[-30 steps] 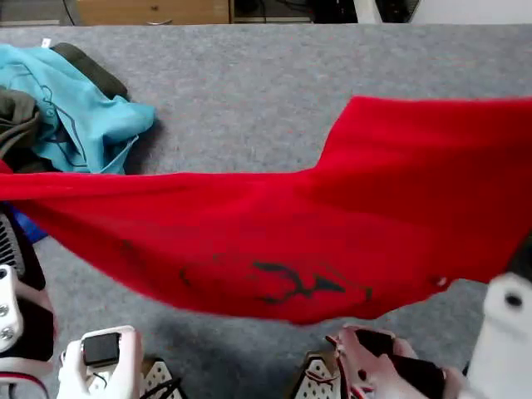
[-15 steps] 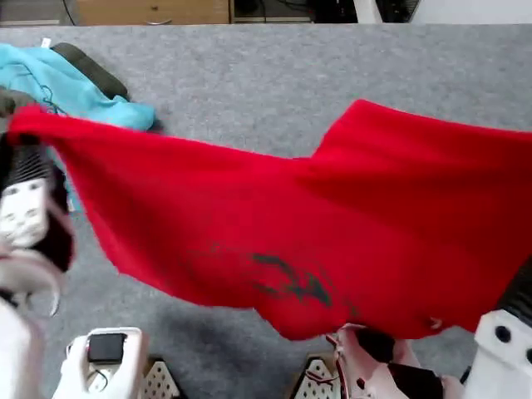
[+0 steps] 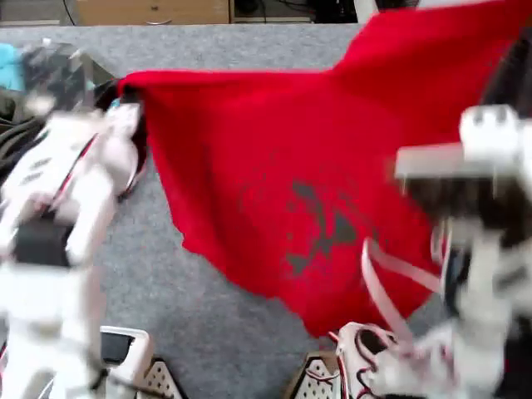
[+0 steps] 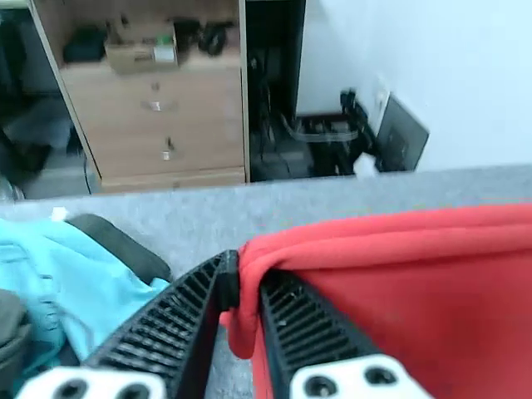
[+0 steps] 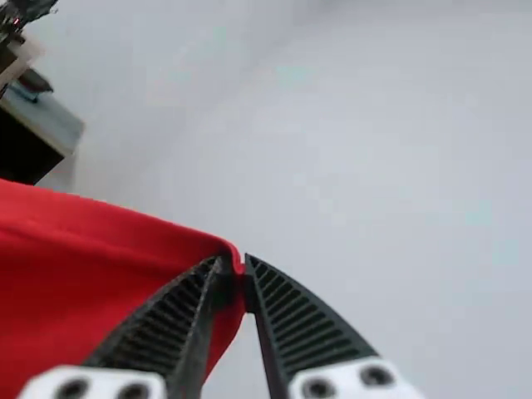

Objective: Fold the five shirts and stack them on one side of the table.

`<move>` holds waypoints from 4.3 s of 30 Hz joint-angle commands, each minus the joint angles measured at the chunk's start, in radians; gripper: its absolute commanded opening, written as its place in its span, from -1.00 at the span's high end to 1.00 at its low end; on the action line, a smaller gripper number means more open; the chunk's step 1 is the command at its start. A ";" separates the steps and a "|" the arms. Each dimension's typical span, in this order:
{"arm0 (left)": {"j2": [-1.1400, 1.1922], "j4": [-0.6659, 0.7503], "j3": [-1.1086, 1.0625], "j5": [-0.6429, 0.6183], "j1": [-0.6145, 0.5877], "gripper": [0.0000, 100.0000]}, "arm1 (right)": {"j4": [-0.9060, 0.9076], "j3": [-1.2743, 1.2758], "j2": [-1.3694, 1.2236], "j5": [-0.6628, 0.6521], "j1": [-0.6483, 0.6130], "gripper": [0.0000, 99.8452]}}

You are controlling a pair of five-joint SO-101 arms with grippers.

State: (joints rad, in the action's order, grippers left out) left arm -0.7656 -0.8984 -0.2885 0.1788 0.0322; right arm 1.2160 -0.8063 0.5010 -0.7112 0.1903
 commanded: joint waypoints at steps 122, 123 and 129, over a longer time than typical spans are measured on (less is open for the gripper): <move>1.073 -0.516 0.391 0.094 0.037 0.96 | -0.178 1.537 -0.216 0.232 -0.189 0.99; 1.075 -0.516 0.394 0.092 0.035 0.96 | -0.169 1.567 -0.197 0.218 -0.199 0.99; 1.078 -0.512 0.425 0.060 -0.041 0.96 | -0.130 1.842 0.064 0.084 -0.223 0.99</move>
State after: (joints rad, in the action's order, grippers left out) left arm 0.3176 -1.4231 0.0844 0.2524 0.0338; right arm 1.0748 0.9260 0.4212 -0.5685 -0.0169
